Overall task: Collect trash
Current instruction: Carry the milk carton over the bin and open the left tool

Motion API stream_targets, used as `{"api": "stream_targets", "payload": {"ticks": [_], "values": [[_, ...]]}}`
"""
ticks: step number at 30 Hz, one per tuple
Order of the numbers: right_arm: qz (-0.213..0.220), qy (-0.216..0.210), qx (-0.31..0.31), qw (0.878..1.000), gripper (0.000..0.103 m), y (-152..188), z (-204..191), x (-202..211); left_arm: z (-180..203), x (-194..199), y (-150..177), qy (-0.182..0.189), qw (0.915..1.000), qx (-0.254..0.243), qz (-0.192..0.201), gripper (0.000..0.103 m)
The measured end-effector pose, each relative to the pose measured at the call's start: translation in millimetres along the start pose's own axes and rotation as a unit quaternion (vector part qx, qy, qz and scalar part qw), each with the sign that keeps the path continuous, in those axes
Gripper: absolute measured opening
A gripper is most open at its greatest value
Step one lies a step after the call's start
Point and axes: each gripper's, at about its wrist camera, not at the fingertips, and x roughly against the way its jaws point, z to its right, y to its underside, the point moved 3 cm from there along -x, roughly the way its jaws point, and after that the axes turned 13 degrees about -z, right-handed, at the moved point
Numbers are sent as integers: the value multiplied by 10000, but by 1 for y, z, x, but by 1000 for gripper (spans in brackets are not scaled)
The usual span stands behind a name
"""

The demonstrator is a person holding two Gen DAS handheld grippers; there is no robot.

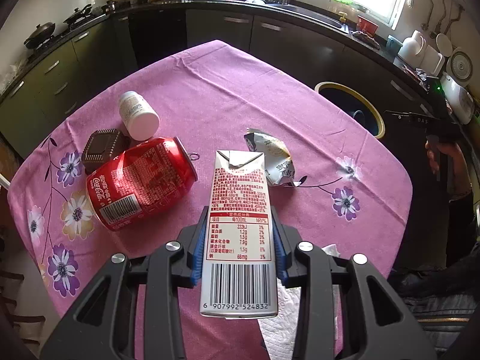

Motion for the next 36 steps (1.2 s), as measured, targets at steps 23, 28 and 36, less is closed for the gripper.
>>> {"api": "stream_targets", "payload": {"ticks": [23, 28, 36], "values": [[296, -142, -313, 9990, 68, 9, 38, 22, 142, 17, -113, 508, 9859, -1575, 247, 35], [401, -166, -585, 9973, 68, 17, 69, 32, 201, -13, -159, 775, 9761, -2030, 95, 35], [526, -202, -1016, 9932, 68, 33, 114, 43, 266, -96, -240, 948, 9716, -2145, -317, 35]]}}
